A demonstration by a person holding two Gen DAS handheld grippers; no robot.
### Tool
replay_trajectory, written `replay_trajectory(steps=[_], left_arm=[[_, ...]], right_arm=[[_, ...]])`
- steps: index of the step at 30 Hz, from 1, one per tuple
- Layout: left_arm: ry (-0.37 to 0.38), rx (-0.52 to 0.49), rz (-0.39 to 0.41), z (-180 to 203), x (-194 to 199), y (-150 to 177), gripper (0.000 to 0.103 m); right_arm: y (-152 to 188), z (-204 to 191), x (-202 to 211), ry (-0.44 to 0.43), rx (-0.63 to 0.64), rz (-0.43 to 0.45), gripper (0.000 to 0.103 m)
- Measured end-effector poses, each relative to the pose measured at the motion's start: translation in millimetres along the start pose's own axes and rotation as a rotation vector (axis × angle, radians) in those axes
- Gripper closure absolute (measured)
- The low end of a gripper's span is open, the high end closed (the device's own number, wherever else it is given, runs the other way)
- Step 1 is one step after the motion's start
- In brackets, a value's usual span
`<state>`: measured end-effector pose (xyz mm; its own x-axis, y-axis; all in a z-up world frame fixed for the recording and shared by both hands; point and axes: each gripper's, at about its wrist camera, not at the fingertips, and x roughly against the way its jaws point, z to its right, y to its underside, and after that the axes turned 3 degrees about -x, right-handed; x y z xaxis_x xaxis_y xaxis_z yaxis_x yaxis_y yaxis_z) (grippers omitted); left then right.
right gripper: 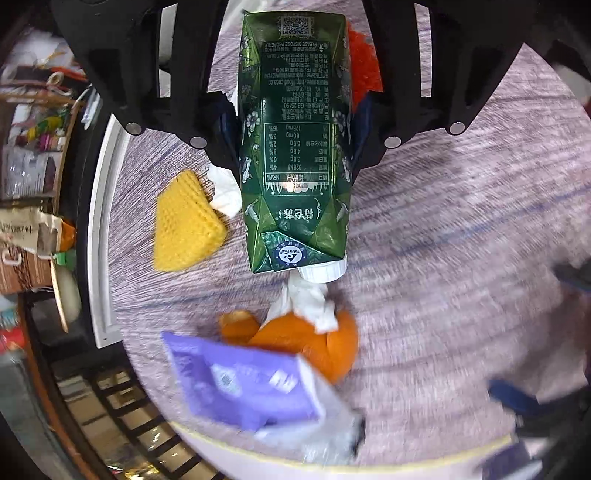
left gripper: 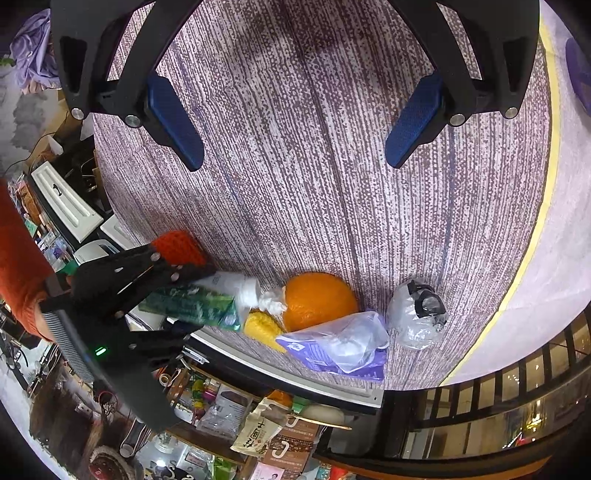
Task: Collect trash
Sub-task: 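Grasp the green milk carton with the right gripper while the left gripper grasps the orange net, then carry the green carton with the right gripper over the bin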
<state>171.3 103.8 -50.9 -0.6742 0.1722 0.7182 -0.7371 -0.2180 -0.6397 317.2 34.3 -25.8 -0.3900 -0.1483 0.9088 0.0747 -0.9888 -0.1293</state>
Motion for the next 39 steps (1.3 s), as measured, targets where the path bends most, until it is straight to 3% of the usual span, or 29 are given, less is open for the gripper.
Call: replay_trajectory(steps=[4, 10, 19, 24, 30, 33, 37, 39], left_arm=[[0.01, -0.024, -0.003, 11.3, -1.2, -3.4, 0.006], [0.029, -0.125, -0.009, 47.8, -9.7, -13.6, 0.006], [0.049, -0.328, -0.003, 120.7, -46.4, -39.8, 0.007], [0.022, -0.388, -0.01, 144.3, -74.7, -56.8, 0.018], [-0.023, -0.392, -0.039, 154.0, -101.5, -68.0, 0.03], [-0.047, -0.379, -0.045, 153.9, -108.0, -68.9, 0.042], [-0.061, -0.333, -0.047, 148.5, -108.3, -67.9, 0.067], [-0.063, -0.314, -0.036, 145.5, -104.0, -66.8, 0.074]], right_arm=[[14.7, 5.4, 34.8, 0.005, -0.128, 0.128, 0.054], [46.6, 14.2, 71.1, 0.017, -0.367, 0.253, 0.054], [138.6, 14.2, 89.1, 0.089, -0.716, 0.401, 0.054], [196.0, 5.3, 87.1, 0.116, -0.903, 0.405, 0.054], [239.8, -17.6, 82.4, 0.123, -1.013, 0.406, 0.054], [255.5, -30.2, 80.9, 0.118, -1.054, 0.417, 0.054], [266.9, -42.4, 80.2, 0.142, -1.095, 0.436, 0.054], [270.1, -45.6, 78.9, 0.14, -1.117, 0.451, 0.054]])
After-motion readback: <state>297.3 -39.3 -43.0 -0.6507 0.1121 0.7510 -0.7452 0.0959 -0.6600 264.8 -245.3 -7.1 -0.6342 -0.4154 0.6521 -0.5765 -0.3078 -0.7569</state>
